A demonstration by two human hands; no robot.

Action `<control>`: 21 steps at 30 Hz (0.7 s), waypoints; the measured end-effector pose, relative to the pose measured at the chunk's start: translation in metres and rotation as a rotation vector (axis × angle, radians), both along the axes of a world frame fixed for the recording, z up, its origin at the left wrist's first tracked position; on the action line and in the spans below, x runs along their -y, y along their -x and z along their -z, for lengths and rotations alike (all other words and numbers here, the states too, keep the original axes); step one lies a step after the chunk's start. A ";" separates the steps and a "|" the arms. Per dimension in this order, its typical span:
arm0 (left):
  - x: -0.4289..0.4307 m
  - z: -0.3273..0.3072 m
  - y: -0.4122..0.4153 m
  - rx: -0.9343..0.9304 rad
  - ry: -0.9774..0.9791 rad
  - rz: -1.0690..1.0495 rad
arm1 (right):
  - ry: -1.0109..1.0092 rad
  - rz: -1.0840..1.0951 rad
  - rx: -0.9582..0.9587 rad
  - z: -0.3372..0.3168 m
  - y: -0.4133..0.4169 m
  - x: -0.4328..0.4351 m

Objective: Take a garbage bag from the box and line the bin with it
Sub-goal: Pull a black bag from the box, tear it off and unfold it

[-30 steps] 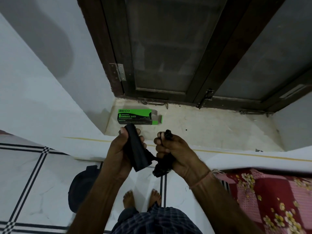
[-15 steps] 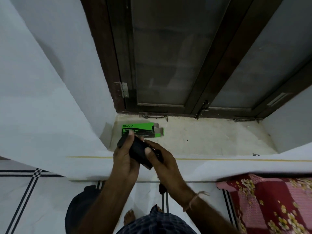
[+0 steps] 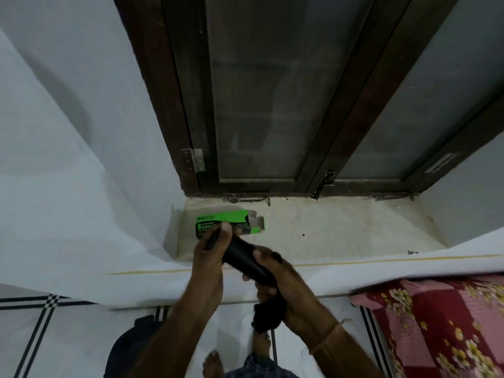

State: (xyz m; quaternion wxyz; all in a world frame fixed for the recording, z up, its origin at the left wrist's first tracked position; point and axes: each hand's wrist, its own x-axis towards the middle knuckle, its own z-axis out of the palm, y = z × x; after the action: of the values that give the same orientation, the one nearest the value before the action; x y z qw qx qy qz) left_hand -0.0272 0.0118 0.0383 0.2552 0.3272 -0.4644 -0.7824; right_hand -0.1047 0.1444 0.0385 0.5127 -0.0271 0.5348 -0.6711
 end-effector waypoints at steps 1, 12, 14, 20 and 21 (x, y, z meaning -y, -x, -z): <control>0.004 0.005 0.000 0.053 0.143 0.024 | -0.011 0.035 -0.025 0.002 0.011 -0.002; 0.073 0.068 0.027 0.959 1.271 0.334 | -0.184 0.130 -0.429 0.042 0.115 -0.012; 0.071 0.063 0.027 0.903 1.192 0.291 | -0.182 0.076 -0.476 0.046 0.122 -0.012; 0.069 0.052 0.019 0.750 1.140 0.218 | -0.131 -0.169 -0.695 0.042 0.135 -0.022; 0.068 0.050 0.018 0.731 1.147 0.219 | -0.117 -0.208 -0.726 0.040 0.138 -0.023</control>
State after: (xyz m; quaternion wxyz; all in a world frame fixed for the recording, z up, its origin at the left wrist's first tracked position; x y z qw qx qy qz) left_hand -0.0453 -0.0562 -0.0115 0.1347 0.3345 -0.8916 -0.2737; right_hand -0.2429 0.1669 -0.0019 0.3559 -0.2878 0.7134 -0.5306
